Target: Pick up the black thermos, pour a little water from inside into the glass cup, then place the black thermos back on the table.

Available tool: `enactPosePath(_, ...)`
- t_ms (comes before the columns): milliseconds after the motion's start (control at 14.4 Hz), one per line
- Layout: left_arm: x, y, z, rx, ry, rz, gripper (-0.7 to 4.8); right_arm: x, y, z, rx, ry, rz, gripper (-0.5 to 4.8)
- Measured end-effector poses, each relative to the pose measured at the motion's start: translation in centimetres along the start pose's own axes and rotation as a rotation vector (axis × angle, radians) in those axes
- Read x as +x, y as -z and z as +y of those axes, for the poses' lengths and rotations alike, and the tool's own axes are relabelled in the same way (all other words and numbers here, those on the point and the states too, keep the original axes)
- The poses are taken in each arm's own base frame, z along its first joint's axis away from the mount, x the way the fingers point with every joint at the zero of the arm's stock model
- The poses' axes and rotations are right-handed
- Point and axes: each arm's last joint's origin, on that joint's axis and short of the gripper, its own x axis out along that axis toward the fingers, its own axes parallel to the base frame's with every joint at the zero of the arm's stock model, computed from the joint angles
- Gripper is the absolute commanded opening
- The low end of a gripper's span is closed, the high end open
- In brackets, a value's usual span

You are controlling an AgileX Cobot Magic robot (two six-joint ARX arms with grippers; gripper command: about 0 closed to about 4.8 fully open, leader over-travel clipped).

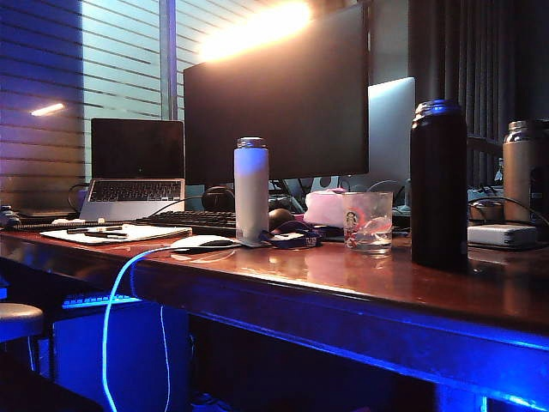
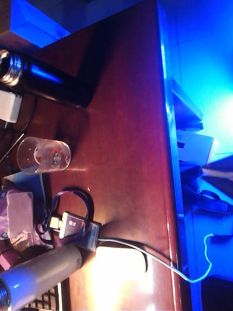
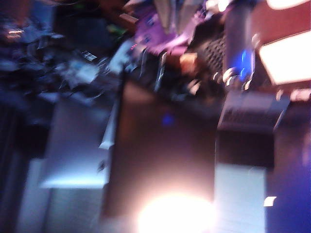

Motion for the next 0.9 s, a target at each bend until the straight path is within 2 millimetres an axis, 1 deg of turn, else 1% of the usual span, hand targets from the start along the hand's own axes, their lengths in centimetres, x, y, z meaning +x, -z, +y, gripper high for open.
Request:
enactPosePath(69, -0.4, -0.1, -0.2, -0.007, -0.009, -0.016, -0.03, -1.3, -1.0, -0.1, 0.0, 0.028, -0.008, -0.05)
enactPosePath(139, -1.5, -0.4, -0.5, -0.009, -0.036, -0.054, -0.03, -2.8, -1.6, -0.2, 0.001, 0.035, 0.026, -0.05)
enactPosePath(208, -3.1, -0.8, -1.1, -0.006, -0.093, -0.117, -0.03, -4.3, -1.8, -0.2, 0.0, 0.034, 0.079, -0.05)
enactPosePath(278, -4.6, -0.9, -1.6, -0.008, -0.146, -0.16, -0.03, -5.3, -1.5, -0.2, -0.001, 0.029, 0.144, -0.05)
enactPosePath(417, -8.7, -0.4, -3.4, -0.003, -0.263, -0.239, -0.03, -6.7, -0.2, -0.1, -0.001, 0.013, 0.275, -0.05)
enactPosePath(555, -13.4, 0.8, -5.6, 0.001, -0.384, -0.332, -0.03, -8.2, 1.1, 0.1, -0.001, 0.013, 0.277, -0.05)
enactPosePath(625, -15.2, 1.6, -6.6, -0.012, -0.425, -0.384, -0.03, -8.9, 2.1, 0.2, -0.001, 0.012, 0.282, -0.05)
enactPosePath(694, -16.5, 3.1, -7.6, -0.028, -0.461, -0.421, -0.03, -9.6, 3.2, 0.3, -0.001, 0.011, 0.29, -0.05)
enactPosePath(764, -17.4, 4.8, -8.4, -0.044, -0.483, -0.44, -0.03, -10.4, 4.7, 0.4, 0.002, 0.011, 0.311, -0.05)
enactPosePath(833, -17.6, 6.7, -9.0, -0.064, -0.504, -0.453, -0.03, -11.3, 6.6, 0.6, 0.005, 0.009, 0.335, -0.05)
enactPosePath(903, -17.2, 9.6, -9.5, -0.099, -0.531, -0.431, -0.03, -12.3, 8.5, 0.7, 0.013, 0.01, 0.35, -0.05)
